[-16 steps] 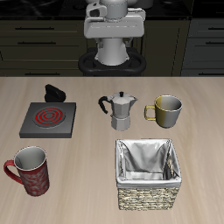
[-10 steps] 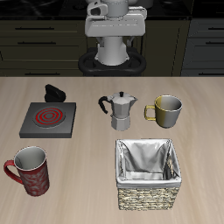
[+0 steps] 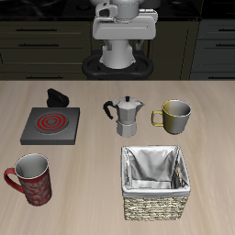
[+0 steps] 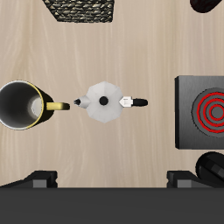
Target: Place the moka pot on the stove
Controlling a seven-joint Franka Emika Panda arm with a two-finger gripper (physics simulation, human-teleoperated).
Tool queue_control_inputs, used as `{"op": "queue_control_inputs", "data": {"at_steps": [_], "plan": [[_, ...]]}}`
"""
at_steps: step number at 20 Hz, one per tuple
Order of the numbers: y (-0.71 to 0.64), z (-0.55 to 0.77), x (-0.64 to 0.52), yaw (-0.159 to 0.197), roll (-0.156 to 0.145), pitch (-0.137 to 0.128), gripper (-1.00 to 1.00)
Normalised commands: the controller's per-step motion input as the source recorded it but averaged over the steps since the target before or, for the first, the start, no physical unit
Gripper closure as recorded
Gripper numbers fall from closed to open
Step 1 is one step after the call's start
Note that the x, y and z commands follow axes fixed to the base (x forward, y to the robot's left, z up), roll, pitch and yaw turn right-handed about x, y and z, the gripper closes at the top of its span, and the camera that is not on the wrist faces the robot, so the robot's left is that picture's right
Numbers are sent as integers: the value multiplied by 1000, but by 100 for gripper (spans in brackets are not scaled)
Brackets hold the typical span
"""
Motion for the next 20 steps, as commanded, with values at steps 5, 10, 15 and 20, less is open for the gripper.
{"op": "queue_control_inputs", "data": {"at_steps": [5,10,15,20], "plan": [[131,-51,59,3,3,-9,-100],[140,-143,40,-3,0,-33,-100],[129,-210,-76,30,10,-73,-100],[-105,-238,50,-1,-34,-28,-100]]}}
